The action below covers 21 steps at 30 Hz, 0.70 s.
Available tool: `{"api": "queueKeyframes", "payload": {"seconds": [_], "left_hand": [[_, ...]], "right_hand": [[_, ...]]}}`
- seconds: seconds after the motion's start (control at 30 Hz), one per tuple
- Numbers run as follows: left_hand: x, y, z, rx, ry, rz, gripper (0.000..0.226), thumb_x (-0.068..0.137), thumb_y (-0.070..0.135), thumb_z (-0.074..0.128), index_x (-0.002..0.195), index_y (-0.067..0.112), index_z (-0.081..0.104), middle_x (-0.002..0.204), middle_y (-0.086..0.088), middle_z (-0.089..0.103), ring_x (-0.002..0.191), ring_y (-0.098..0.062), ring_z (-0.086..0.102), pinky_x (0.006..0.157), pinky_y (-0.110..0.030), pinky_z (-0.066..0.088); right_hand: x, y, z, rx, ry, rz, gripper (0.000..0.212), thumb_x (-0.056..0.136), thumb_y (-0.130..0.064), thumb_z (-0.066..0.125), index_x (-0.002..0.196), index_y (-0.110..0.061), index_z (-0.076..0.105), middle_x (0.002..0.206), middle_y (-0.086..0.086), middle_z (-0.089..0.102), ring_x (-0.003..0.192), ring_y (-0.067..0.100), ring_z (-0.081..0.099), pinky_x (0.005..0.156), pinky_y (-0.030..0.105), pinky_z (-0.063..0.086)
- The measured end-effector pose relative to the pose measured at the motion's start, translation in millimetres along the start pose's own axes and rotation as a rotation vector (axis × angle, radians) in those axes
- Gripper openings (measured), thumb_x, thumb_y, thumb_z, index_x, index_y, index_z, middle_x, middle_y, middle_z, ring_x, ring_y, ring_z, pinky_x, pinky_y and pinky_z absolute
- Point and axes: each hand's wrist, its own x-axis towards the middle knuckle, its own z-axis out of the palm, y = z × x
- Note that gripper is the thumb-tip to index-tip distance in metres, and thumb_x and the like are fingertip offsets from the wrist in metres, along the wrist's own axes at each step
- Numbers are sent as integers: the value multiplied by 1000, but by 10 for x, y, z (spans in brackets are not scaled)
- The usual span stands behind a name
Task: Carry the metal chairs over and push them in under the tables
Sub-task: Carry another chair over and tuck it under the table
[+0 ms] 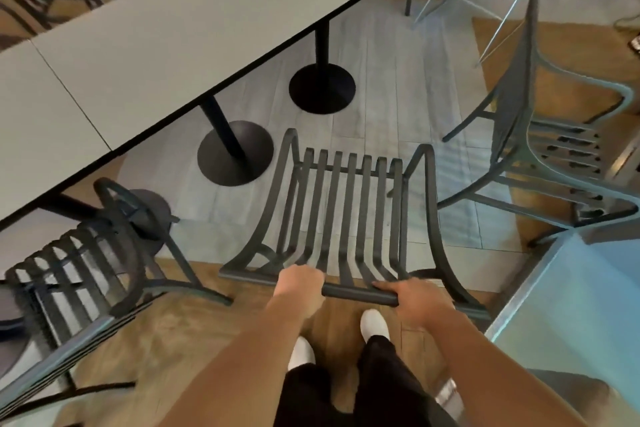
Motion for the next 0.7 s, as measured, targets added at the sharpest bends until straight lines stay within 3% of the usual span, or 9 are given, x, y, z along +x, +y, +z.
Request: {"api": "queueKeyframes", "payload": {"seconds": [0.3, 0.43, 0.57, 0.7], "left_hand": [[-148, 186, 118, -110, -25, -202, 31, 104, 21, 52, 131, 20, 65, 112, -7, 70, 101, -28, 67, 86, -39, 55], [-172, 313, 117, -175, -47, -270, 43, 105, 17, 49, 146, 26, 55, 125, -9, 69, 112, -31, 67, 94, -41, 57], [-171, 440, 63, -241, -31, -343, 44, 105, 15, 48, 147, 26, 54, 129, -9, 68, 118, -31, 65, 98, -42, 55], [-153, 439, 21, -305, -36, -404, 53, 104, 9, 48, 151, 33, 49, 133, -8, 65, 122, -30, 62, 101, -42, 53]], "right_hand": [[345, 174, -186, -126, -34, -142, 69, 98, -20, 52, 145, -68, 34, 117, -1, 64, 105, 20, 62, 90, 34, 54], [503, 250, -322, -213, -46, -219, 71, 97, -22, 55, 147, -66, 33, 122, -6, 65, 115, 20, 60, 97, 37, 51], [668, 289, -545, -294, -54, -296, 72, 96, -18, 53, 145, -68, 33, 126, -5, 66, 112, 20, 62, 94, 36, 52], [817, 251, -758, -384, -71, -361, 72, 98, -17, 50, 146, -68, 32, 137, 0, 61, 120, 23, 61, 100, 39, 52]]}}
